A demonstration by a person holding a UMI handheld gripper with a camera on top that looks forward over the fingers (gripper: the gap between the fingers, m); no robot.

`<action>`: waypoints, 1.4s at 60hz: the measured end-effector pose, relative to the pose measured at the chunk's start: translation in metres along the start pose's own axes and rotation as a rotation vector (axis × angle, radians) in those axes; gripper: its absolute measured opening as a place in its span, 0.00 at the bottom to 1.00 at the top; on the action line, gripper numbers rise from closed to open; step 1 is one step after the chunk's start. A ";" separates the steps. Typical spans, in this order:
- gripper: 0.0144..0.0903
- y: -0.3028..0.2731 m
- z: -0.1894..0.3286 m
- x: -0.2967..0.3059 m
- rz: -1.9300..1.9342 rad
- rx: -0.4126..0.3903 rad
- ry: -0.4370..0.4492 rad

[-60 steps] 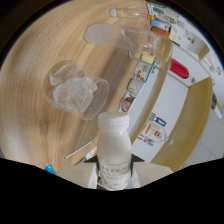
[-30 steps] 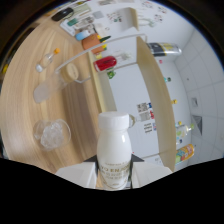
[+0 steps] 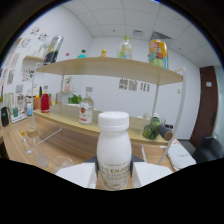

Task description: Make me a cup of Mount Fuji.

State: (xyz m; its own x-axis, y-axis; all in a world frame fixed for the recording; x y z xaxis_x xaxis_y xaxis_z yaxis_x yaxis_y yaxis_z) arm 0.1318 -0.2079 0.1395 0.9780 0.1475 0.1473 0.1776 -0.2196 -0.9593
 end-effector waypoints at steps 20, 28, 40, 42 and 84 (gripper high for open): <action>0.46 0.065 0.027 0.004 0.158 -0.125 -0.008; 0.47 0.080 0.028 0.001 0.182 -0.164 0.002; 0.49 0.087 0.019 0.002 0.176 -0.171 0.031; 0.50 0.090 0.017 0.003 0.178 -0.182 0.042; 0.94 -0.008 -0.085 -0.057 0.213 -0.305 0.177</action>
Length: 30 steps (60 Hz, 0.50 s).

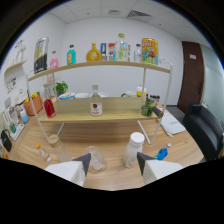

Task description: Make me a cup of Mount Fuji.

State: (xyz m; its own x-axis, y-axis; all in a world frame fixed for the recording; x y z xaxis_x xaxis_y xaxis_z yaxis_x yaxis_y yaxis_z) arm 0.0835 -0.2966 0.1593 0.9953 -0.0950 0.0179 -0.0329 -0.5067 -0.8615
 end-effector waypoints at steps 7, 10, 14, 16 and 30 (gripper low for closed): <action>0.94 0.005 -0.009 -0.019 0.008 -0.017 -0.004; 0.95 0.008 -0.012 -0.024 0.000 -0.028 0.003; 0.94 0.010 -0.015 -0.029 -0.006 -0.030 0.006; 0.94 0.011 -0.016 -0.032 -0.008 -0.034 0.005; 0.95 0.015 -0.020 -0.038 -0.021 -0.046 0.021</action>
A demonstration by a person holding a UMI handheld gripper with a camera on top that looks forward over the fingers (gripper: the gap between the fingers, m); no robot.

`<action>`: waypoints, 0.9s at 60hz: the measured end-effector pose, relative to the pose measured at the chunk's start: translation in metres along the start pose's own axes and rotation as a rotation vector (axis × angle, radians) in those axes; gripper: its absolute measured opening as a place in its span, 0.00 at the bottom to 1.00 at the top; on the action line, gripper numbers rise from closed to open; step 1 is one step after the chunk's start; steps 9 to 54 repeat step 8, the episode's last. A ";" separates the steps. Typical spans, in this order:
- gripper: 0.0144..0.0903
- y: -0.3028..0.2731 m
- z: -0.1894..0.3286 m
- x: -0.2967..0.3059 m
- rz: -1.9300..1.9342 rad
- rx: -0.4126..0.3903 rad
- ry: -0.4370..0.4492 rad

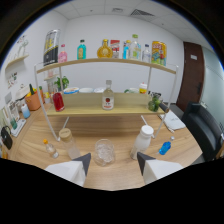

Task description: Make me a cup of Mount Fuji.

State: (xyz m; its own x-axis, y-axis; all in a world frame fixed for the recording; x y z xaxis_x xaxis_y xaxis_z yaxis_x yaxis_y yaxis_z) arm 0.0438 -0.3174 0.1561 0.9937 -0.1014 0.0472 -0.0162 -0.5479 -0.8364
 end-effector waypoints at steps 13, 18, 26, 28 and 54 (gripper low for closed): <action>0.94 0.000 0.001 0.000 -0.007 -0.003 0.004; 0.94 0.000 0.001 0.000 -0.007 -0.003 0.004; 0.94 0.000 0.001 0.000 -0.007 -0.003 0.004; 0.94 0.000 0.001 0.000 -0.007 -0.003 0.004; 0.94 0.000 0.001 0.000 -0.007 -0.003 0.004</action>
